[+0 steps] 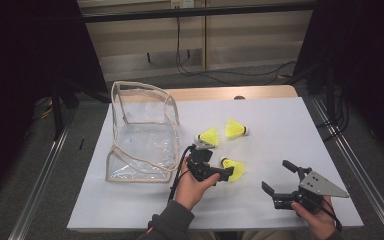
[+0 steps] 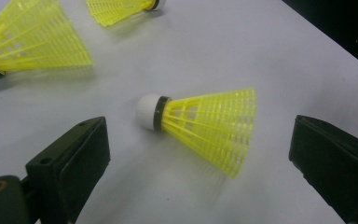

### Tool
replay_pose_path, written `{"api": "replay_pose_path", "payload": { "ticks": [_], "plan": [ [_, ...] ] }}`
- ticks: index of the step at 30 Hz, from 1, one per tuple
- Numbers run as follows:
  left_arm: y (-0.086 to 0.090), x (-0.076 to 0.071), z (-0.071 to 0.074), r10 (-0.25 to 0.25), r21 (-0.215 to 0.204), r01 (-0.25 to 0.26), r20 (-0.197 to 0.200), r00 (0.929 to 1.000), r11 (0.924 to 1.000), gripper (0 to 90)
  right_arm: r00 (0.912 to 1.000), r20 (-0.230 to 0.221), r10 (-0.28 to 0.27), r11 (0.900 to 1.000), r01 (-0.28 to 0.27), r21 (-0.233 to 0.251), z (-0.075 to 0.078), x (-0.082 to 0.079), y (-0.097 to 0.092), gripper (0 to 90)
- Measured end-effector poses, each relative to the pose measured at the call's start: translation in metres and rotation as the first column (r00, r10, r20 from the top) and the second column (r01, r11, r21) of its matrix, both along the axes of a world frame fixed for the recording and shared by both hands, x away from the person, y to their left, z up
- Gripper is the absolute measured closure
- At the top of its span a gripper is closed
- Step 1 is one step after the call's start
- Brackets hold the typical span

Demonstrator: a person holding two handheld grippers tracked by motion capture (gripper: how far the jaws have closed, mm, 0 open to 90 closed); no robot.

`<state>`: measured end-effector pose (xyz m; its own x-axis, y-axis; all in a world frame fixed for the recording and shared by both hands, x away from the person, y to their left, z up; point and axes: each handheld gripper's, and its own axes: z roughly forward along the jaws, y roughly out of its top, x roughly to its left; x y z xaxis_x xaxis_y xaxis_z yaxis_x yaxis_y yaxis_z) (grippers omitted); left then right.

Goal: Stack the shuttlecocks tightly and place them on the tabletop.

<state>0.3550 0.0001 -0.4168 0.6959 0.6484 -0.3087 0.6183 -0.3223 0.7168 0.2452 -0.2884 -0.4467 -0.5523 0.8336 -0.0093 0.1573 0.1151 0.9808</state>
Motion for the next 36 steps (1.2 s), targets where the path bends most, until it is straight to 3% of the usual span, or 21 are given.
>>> {"api": "replay_pose_path", "payload": {
  "ticks": [20,36],
  "plan": [
    [0.009,-0.015,-0.010,-0.062,0.029,0.062,0.007,0.9980,0.9977,4.7,1.0000,0.001,0.001,1.0000,-0.001,-0.002,0.000,0.000,0.000,2.4],
    [0.023,-0.026,-0.017,-0.131,0.003,0.131,-0.009,0.9913,0.9914,4.5,1.0000,-0.001,-0.001,1.0000,0.001,0.001,0.000,0.000,0.000,2.4]
  ]
}}
